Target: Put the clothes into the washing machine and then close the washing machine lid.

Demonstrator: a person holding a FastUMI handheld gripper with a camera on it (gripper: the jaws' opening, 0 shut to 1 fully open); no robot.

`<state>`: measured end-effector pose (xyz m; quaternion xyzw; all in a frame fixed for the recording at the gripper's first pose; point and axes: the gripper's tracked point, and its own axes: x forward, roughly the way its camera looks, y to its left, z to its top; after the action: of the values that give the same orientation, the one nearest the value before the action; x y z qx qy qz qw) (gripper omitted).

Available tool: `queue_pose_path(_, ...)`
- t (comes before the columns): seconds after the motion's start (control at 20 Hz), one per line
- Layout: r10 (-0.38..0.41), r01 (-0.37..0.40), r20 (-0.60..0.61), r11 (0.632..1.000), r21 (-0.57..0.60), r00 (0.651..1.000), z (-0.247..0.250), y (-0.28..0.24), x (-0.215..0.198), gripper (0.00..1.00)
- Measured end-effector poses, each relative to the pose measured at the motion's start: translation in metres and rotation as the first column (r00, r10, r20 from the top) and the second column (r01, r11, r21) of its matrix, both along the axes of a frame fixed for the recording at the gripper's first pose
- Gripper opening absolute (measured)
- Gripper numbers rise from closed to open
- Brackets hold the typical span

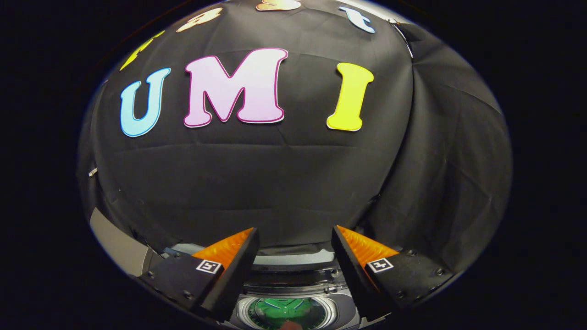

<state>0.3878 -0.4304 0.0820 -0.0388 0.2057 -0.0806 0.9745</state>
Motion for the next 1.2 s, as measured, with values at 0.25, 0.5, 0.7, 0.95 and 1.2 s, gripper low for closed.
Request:
queue_pose_path(0.25,-0.007,0.008,-0.039,1.0,0.011,0.999,-0.017,-0.004,0.02,0.99)
queue_pose_path(0.5,-0.01,0.012,-0.107,1.0,0.023,0.994,-0.04,-0.005,0.022,0.99)
queue_pose_path(0.7,-0.031,0.037,-0.142,0.999,0.039,0.989,-0.055,-0.012,0.014,1.0)
queue_pose_path(0.95,-0.031,0.034,-0.133,0.999,0.022,0.991,-0.057,-0.012,-0.004,0.99)
queue_pose_path(1.2,-0.027,0.03,-0.107,0.999,0.022,0.994,-0.056,-0.011,-0.021,1.0)
